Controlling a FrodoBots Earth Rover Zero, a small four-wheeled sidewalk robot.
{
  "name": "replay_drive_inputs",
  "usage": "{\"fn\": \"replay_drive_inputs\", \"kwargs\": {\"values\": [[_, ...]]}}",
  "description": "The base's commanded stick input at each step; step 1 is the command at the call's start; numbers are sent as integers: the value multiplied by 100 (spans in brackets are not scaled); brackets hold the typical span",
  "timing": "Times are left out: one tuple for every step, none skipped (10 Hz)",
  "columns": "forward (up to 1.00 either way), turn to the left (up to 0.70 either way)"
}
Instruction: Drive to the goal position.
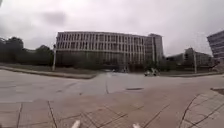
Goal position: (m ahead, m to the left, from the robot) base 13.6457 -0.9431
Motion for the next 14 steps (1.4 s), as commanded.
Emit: {"fn": "replay_drive_inputs", "kwargs": {"values": [[70,-33],[70,-17],[70,-9],[70,-1],[70,0],[70,0],[70,0],[70,0],[70,0],[70,0],[70,0],[70,0],[70,0],[70,0]]}}
